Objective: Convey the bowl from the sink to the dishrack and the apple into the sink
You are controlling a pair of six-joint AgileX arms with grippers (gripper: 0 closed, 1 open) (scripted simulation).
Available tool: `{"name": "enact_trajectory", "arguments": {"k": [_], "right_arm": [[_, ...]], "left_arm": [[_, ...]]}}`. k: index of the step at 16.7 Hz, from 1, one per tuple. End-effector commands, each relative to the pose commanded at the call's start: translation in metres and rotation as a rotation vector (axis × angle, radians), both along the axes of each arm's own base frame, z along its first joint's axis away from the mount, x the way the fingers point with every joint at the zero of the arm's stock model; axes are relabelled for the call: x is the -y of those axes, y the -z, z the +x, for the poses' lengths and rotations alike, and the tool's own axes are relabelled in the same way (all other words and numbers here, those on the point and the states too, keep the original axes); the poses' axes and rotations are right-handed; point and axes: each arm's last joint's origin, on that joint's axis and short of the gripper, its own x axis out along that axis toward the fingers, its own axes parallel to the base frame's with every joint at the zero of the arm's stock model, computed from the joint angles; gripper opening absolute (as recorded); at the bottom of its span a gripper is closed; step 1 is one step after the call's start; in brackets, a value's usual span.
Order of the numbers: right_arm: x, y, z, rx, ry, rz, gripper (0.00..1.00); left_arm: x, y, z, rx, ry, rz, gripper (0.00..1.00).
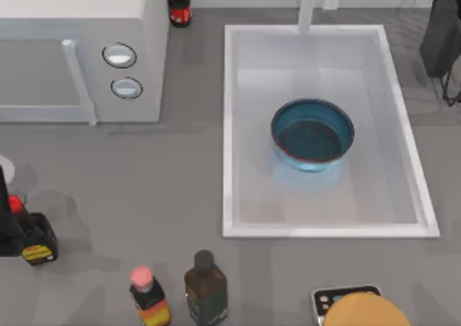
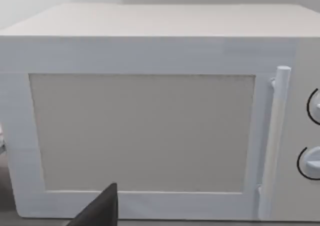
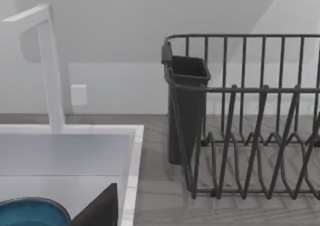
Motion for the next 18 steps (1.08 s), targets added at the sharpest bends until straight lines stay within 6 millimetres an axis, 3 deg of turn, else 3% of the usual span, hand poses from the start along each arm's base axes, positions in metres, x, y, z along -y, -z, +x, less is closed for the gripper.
{"name": "enact_trajectory", "arguments": {"k": [5, 11, 14, 18], "right_arm": [[-0.002, -0.010, 0.001, -0.038, -0.021, 0.019, 1.00], [-0.013, -0.073, 0.020, -0.278, -0.086, 0.125, 1.00], [-0.025, -0.115, 0.050, -0.450, -0.095, 0.182, 1.00], [-0.054, -0.159, 0.119, -0.699, -0.082, 0.227, 1.00]], "left_arm": [[0.000, 0.000, 0.000, 0.000, 0.000, 0.000, 1.00], [0.000, 0.000, 0.000, 0.000, 0.000, 0.000, 1.00], [0.000, 0.000, 0.000, 0.000, 0.000, 0.000, 1.00], [0.000, 0.000, 0.000, 0.000, 0.000, 0.000, 1.00]]}}
